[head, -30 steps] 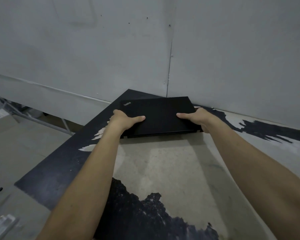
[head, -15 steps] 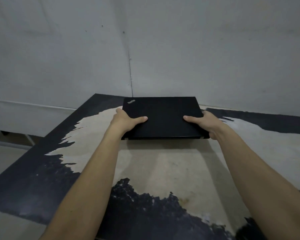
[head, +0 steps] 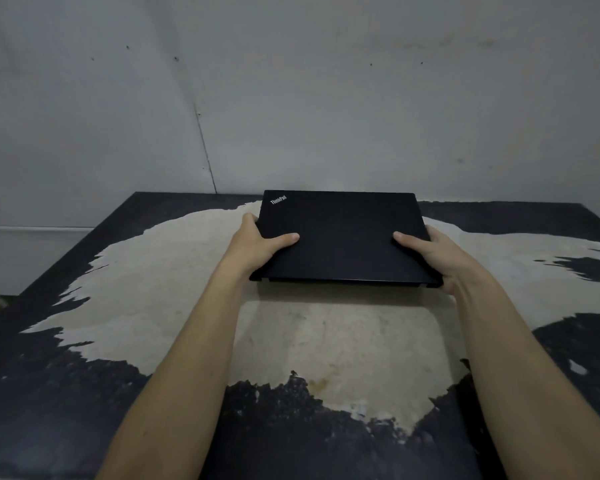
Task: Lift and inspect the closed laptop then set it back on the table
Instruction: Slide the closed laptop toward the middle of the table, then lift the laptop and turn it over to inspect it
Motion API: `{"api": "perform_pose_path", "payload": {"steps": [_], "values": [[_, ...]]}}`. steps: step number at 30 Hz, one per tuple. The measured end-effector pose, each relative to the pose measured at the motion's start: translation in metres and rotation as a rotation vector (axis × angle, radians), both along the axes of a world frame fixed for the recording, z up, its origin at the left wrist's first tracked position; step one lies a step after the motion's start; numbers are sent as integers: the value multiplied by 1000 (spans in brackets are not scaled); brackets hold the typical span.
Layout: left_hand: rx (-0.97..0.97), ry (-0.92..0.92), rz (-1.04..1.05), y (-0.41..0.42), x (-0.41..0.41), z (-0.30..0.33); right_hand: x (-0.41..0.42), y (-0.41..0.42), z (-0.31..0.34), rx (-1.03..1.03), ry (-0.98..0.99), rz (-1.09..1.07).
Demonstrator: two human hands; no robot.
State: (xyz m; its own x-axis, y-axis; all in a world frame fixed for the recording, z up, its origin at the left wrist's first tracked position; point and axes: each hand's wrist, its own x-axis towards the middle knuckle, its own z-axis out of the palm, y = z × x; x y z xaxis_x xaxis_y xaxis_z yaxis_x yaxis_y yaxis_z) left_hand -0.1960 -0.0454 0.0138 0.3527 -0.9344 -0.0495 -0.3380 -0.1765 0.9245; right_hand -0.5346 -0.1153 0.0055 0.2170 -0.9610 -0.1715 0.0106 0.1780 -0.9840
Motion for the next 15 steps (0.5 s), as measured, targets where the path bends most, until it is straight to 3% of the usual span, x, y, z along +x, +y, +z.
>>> {"api": "perform_pose_path", "payload": {"steps": [10,15], "values": [[26,7,21,-1,6,-7,10,-4,-20,49,-28,-50],[-21,161,40,-1,15,-5,15,-5,-19,85,-78,-71]]}}
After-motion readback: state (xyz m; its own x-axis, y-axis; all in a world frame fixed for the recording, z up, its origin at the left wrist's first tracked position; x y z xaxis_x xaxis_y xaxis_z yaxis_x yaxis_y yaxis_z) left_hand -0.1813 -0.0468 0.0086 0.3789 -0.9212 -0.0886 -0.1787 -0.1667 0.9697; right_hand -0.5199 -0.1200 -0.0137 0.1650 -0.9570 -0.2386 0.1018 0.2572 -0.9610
